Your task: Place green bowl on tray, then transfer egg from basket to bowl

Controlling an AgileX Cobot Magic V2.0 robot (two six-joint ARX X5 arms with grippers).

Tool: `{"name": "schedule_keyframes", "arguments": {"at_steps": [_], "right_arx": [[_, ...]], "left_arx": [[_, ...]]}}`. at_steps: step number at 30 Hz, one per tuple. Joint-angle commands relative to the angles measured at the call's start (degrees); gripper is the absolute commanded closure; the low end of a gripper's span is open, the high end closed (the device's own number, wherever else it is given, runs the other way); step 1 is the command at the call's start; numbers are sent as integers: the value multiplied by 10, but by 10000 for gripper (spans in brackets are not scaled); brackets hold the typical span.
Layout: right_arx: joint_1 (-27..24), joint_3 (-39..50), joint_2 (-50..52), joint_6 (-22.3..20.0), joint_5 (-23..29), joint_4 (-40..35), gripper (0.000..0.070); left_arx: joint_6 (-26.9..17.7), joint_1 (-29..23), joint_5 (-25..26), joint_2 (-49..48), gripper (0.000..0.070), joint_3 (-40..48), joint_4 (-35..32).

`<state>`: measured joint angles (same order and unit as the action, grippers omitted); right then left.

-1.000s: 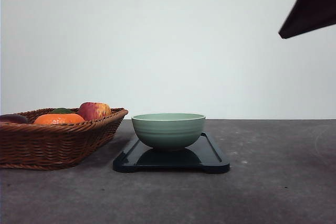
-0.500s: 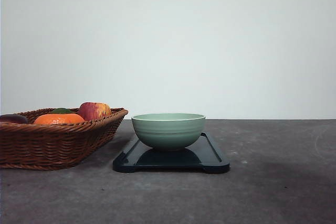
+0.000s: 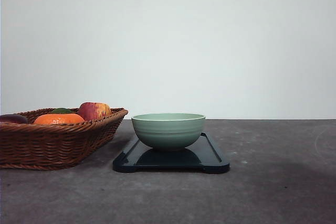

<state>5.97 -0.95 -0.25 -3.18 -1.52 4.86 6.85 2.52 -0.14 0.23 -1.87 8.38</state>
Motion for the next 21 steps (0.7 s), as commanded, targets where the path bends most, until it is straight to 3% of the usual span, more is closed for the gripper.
{"name": "schedule_keyframes", "arguments": {"at_steps": [1, 21], "right_arx": [[2, 3, 0, 2, -1, -9, 689], [2, 3, 0, 2, 0, -23, 689]], "left_arx": [[-6, 1, -2, 0, 700, 11, -6], [-6, 1, -2, 0, 700, 11, -6]]}}
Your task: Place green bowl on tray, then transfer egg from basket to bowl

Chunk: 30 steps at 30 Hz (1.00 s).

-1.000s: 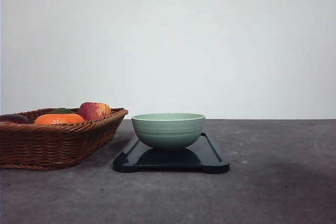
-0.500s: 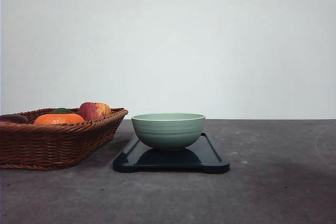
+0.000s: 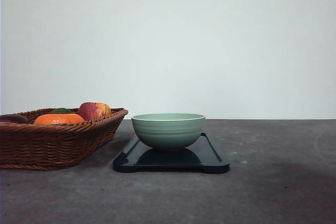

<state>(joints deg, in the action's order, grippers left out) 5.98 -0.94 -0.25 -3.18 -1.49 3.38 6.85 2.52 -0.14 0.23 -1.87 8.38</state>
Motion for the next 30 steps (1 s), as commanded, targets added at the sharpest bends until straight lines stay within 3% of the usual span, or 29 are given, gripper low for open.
{"name": "schedule_keyframes", "arguments": {"at_steps": [1, 30], "right_arx": [[2, 3, 0, 2, 0, -8, 689], [2, 3, 0, 2, 0, -8, 689]], "left_arx": [[-6, 1, -2, 0, 700, 11, -6], [-6, 1, -2, 0, 700, 11, -6]]}}
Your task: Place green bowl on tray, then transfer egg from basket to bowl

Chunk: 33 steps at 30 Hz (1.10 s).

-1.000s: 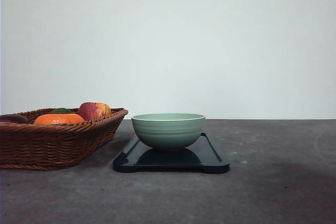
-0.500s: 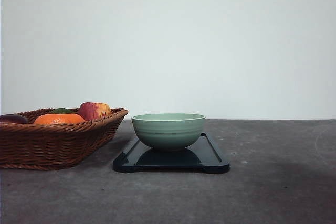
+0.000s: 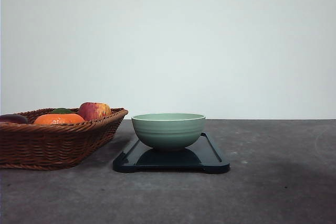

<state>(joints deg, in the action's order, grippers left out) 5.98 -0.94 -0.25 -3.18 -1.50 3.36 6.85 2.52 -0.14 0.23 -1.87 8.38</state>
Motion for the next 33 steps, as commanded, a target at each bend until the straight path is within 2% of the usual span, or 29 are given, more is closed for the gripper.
{"name": "schedule_keyframes", "arguments": {"at_steps": [1, 33], "right_arx": [[2, 3, 0, 2, 0, -8, 689], [2, 3, 0, 2, 0, -8, 689]], "left_arx": [[-6, 1, -2, 0, 700, 11, -6], [-6, 1, -2, 0, 700, 11, -6]]}}
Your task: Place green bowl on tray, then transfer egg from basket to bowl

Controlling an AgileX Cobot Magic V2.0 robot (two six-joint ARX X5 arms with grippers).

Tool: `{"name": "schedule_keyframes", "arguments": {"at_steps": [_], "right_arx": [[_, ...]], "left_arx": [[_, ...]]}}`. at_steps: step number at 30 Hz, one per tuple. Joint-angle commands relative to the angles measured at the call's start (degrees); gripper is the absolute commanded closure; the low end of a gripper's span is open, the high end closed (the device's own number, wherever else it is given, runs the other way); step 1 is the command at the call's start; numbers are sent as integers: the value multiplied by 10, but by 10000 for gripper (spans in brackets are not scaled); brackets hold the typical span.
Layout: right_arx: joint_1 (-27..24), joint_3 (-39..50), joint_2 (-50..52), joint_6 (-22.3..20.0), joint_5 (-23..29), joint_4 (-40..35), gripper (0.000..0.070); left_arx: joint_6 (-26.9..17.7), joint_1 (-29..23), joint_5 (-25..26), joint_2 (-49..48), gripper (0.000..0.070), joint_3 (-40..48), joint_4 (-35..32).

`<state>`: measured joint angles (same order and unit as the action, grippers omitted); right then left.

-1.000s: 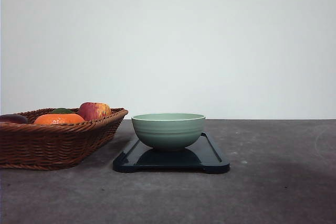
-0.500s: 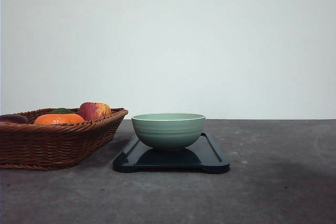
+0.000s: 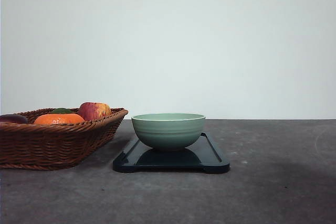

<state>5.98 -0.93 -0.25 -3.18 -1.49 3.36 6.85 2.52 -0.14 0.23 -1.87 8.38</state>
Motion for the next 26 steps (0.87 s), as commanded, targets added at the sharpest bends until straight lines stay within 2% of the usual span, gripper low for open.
{"name": "schedule_keyframes", "arguments": {"at_steps": [1, 26], "right_arx": [[2, 2, 0, 2, 0, -8, 689], [2, 2, 0, 2, 0, -8, 689]], "left_arx": [[-6, 1, -2, 0, 700, 11, -6], [-6, 1, -2, 0, 700, 11, -6]]}}
